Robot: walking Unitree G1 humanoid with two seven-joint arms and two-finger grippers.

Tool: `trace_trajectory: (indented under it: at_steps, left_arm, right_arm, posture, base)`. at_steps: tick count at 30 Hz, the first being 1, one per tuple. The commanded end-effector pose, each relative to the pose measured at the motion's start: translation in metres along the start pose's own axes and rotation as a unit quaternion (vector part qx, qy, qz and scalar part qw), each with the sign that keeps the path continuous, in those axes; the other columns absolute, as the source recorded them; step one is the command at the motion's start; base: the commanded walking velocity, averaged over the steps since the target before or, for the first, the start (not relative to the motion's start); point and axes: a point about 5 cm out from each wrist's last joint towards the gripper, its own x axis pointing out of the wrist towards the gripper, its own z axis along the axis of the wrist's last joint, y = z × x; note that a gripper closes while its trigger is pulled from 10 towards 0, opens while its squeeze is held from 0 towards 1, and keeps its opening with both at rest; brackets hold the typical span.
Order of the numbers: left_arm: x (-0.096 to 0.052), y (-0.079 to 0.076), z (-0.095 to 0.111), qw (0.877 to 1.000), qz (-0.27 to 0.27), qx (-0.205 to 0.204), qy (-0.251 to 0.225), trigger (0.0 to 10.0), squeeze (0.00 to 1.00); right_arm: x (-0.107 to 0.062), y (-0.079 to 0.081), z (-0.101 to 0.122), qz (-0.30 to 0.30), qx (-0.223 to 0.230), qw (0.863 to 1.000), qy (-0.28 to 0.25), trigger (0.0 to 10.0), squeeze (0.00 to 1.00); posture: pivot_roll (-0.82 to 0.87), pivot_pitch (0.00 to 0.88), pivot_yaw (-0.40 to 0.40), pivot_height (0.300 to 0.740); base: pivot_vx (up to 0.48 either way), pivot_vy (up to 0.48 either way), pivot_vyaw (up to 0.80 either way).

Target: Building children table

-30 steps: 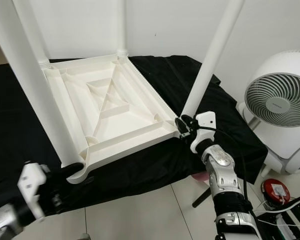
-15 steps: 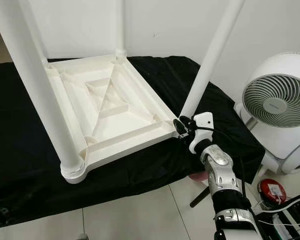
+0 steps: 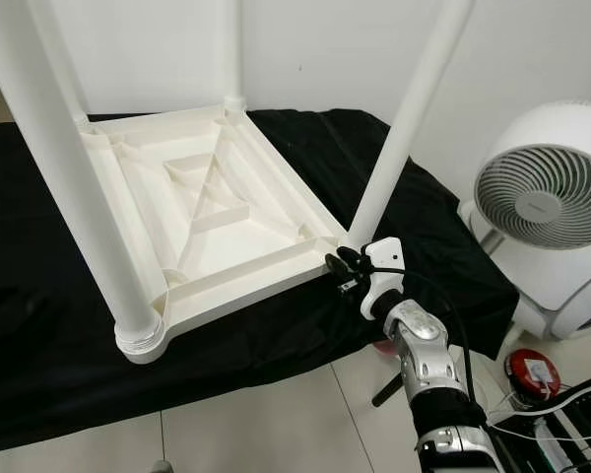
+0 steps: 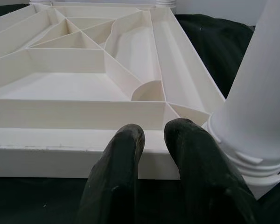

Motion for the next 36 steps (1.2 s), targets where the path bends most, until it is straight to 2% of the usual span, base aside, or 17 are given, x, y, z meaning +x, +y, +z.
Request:
trace_trajectory:
  at_steps: [1, 2, 4, 7, 10, 14, 16, 17, 20, 26, 30, 32, 36]
  left_arm:
    - [0.011, -0.001, 0.002, 1.0, 0.0, 0.008, -0.013, 10.0, 0.0]
    - [0.011, -0.001, 0.002, 1.0, 0.0, 0.008, -0.013, 10.0, 0.0]
    - [0.022, -0.005, 0.008, 0.999, -0.015, 0.006, -0.034, 10.0, 0.0]
    - [0.029, -0.01, 0.013, 0.998, -0.024, 0.004, -0.05, 10.0, 0.0]
    - [0.046, -0.03, 0.029, 0.994, -0.062, 0.004, -0.09, 10.0, 0.0]
    - [0.052, -0.038, 0.034, 0.992, -0.078, 0.004, -0.103, 10.0, 0.0]
    - [0.06, -0.053, 0.04, 0.988, -0.102, 0.006, -0.119, 10.0, 0.0]
    - [0.06, -0.053, 0.04, 0.988, -0.102, 0.006, -0.119, 10.0, 0.0]
    - [0.069, -0.071, 0.048, 0.982, -0.128, 0.011, -0.138, 10.0, 0.0]
    - [0.074, -0.085, 0.051, 0.978, -0.149, 0.017, -0.146, 10.0, 0.0]
    - [0.075, -0.088, 0.052, 0.977, -0.152, 0.018, -0.149, 10.0, 0.0]
    - [0.077, -0.099, 0.058, 0.972, -0.168, 0.013, -0.163, 10.0, 0.0]
    - [0.077, -0.11, 0.063, 0.967, -0.186, 0.006, -0.174, 10.0, 0.0]
  right_arm:
    - [-0.003, 0.004, -0.005, -0.009, 0.024, 1.0, 0.005, 10.0, 0.0]
    - [-0.003, 0.004, -0.005, -0.009, 0.024, 1.0, 0.005, 10.0, 0.0]
    - [-0.004, 0.008, -0.007, -0.02, 0.053, 0.998, 0.001, 10.0, 0.0]
    - [-0.005, 0.012, -0.009, -0.03, 0.071, 0.997, -0.004, 10.0, 0.0]
    - [-0.006, 0.02, -0.01, -0.069, 0.117, 0.991, -0.018, 10.0, 0.0]
    - [-0.007, 0.022, -0.011, -0.082, 0.134, 0.987, -0.023, 10.0, 0.0]
    - [-0.009, 0.023, -0.012, -0.092, 0.139, 0.986, -0.022, 10.0, 0.0]
    - [-0.009, 0.023, -0.012, -0.092, 0.139, 0.986, -0.022, 10.0, 0.0]
    - [-0.013, 0.018, -0.013, -0.117, 0.149, 0.982, -0.018, 10.0, 0.0]
    - [-0.015, 0.013, -0.013, -0.148, 0.158, 0.976, -0.017, 10.0, 0.0]
    - [-0.015, 0.012, -0.014, -0.158, 0.162, 0.974, -0.014, 10.0, 0.0]
    - [-0.013, 0.011, -0.017, -0.179, 0.182, 0.967, -0.004, 10.0, 0.0]
    - [-0.01, 0.008, -0.019, -0.191, 0.202, 0.961, 0.002, 10.0, 0.0]
  posture:
    - [0.06, 0.007, -0.067, 0.74]
    - [0.06, 0.007, -0.067, 0.74]
    - [0.06, 0.009, -0.064, 0.74]
    - [0.06, 0.009, -0.064, 0.74]
    - [0.05, 0.015, -0.064, 0.74]
    - [0.04, 0.016, -0.064, 0.74]
    - [0.04, 0.018, -0.064, 0.74]
    - [0.04, 0.018, -0.064, 0.74]
    - [0.04, 0.016, -0.065, 0.74]
    - [0.04, 0.018, -0.069, 0.74]
    - [0.04, 0.017, -0.068, 0.74]
    - [0.04, 0.013, -0.072, 0.74]
    - [0.05, 0.01, -0.071, 0.74]
  base:
    - [0.0, 0.0, 0.0]
    - [0.0, 0.0, 0.0]
    - [0.0, 0.0, 0.0]
    - [0.0, 0.0, 0.0]
    - [0.0, 0.0, 0.0]
    - [0.0, 0.0, 0.0]
    - [0.0, 0.0, 0.0]
    - [0.0, 0.0, 0.0]
    - [0.0, 0.0, 0.0]
    - [0.0, 0.0, 0.0]
    - [0.0, 0.0, 0.0]
    - [0.0, 0.0, 0.0]
    - [0.0, 0.0, 0.0]
